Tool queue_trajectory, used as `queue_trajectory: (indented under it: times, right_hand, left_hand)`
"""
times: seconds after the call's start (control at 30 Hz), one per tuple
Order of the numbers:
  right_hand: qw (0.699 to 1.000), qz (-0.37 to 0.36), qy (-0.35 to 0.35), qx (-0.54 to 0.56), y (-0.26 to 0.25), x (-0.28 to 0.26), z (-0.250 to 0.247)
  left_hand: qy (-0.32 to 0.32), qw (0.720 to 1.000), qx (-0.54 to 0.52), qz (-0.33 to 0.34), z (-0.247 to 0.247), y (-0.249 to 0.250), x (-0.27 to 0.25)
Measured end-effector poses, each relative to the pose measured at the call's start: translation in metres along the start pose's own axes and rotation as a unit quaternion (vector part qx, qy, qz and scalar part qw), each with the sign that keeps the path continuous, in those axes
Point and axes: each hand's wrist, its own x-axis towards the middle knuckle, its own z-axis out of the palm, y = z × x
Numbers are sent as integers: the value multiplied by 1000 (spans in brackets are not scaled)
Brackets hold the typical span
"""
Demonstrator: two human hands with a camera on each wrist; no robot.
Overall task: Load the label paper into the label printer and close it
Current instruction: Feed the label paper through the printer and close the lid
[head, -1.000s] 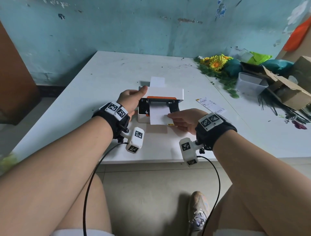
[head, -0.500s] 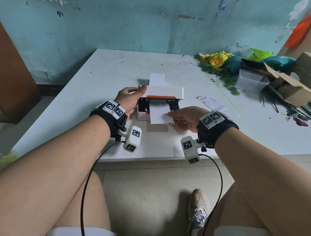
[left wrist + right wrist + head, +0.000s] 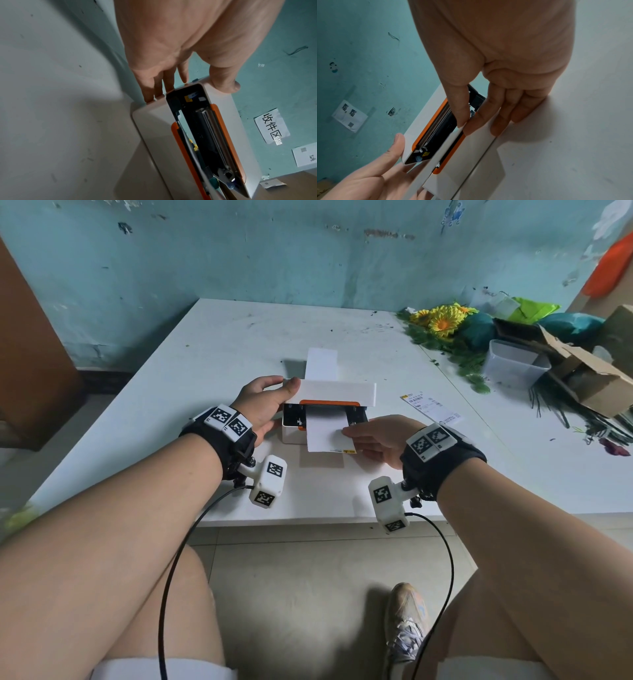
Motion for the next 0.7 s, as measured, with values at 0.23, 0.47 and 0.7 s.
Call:
queue_trajectory:
  times: [0.23,0.47,0.7]
  right_hand:
    - [1000,3,-1,2,0,0,1]
    - [1000,5,5,-8,-1,2,1]
    - [1000,10,-2,-9,-2,1,1]
  left_hand:
    - [-21,1000,6,-2,-2,0,-5]
    - [-44,999,23,-18,-6,3,-11]
    - [-40,998,25,-31,-6,6,-12]
